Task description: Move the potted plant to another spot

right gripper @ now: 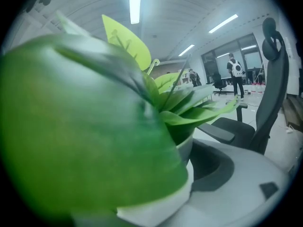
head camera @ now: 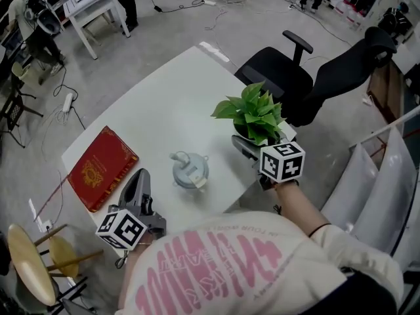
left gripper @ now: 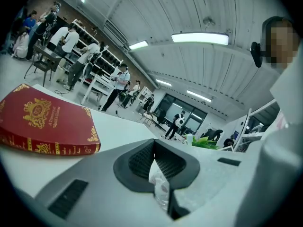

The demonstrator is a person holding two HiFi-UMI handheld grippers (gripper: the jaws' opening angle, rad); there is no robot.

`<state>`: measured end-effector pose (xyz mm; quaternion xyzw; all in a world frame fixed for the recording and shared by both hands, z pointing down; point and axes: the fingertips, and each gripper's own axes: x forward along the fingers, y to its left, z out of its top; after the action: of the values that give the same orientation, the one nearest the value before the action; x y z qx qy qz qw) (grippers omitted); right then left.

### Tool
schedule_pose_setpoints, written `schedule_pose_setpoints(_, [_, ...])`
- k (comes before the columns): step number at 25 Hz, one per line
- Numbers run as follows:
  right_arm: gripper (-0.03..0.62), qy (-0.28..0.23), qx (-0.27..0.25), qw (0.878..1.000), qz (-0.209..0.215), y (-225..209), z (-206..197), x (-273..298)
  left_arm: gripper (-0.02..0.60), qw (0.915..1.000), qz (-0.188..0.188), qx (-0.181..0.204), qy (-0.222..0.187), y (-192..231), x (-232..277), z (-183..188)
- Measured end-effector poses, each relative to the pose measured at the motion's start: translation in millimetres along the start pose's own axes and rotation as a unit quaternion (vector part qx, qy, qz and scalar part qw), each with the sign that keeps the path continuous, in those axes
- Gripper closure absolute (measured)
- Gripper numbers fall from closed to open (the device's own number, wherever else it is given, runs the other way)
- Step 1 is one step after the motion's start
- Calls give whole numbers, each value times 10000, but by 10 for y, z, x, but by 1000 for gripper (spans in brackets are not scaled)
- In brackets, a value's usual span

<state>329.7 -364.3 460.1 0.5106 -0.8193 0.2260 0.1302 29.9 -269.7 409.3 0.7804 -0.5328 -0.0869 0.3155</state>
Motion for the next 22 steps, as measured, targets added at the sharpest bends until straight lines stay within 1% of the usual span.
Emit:
schedule_pose_setpoints(4, [85,85,-99,9998,115,-51,46,147,578,9998,166,-43,-142,32,31,37])
schedule_pose_setpoints(9, [85,176,-113,9995,241,-97,71,314,578,9983,452,-259,-273,121,27,30])
schedule_pose_setpoints(12, [85,269,-140,9991,288,-118,36,398,578,9972,603,-270,-340,163,6,34])
schedule_pose_setpoints(22, [85,568,-219,9973,405,-155,-118,556,578,9952,800,-353,-429,156,-45,-5])
